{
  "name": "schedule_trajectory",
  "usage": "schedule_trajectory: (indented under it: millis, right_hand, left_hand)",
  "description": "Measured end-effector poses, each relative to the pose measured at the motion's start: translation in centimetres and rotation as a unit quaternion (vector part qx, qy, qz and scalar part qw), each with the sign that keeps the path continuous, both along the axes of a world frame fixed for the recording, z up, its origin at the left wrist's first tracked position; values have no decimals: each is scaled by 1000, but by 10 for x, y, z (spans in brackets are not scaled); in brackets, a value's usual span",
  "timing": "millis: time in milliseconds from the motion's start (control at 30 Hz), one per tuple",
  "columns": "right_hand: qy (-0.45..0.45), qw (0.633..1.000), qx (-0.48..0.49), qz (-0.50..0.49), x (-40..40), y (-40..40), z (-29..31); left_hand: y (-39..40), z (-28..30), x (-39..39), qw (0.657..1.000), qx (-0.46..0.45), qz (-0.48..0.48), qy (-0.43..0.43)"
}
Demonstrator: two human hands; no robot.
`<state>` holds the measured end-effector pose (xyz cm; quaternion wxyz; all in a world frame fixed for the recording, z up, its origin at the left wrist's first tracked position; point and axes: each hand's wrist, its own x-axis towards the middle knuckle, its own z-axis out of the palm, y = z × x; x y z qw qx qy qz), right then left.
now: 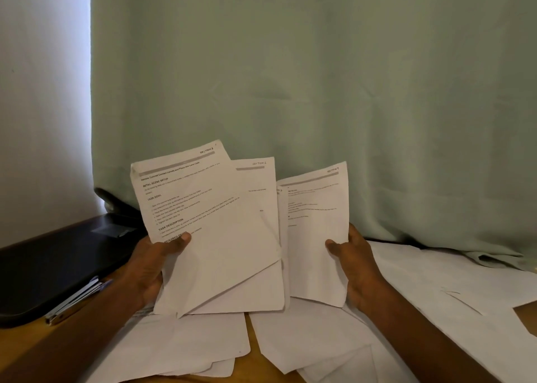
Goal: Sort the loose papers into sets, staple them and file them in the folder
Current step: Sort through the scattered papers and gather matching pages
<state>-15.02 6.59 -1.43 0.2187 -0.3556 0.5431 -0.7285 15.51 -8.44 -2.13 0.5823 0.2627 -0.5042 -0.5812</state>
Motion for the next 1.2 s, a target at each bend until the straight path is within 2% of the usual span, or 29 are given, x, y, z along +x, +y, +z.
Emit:
schedule_trajectory:
  millis: [167,333,400,633,767,1000,1200]
  right_hand:
    - [-84,995,5,51,-1,2,-2]
    - [-101,985,15,140,0,6,-6]
    - [-101,980,19,171,0,7,-4]
    - [-151,967,-13,203,2,9,5]
    - [-159,969,-12,188,4,13,8]
    - [-172,962,-23,209,18,19,18]
    - [-184,959,6,217,27,17,19]
  left_hand:
    - [1,-2,0,999,24,-5,-27]
    - [-6,-8,5,989,60,-40,-128]
    - [-7,-7,6,986,67,-53,-143]
    - [-1,5,6,993,60,-80,-58]
    - [0,5,11,988,62,-140,2]
    - [1,3,8,981,45,-186,5]
    - [0,2,7,980,37,-195,6]
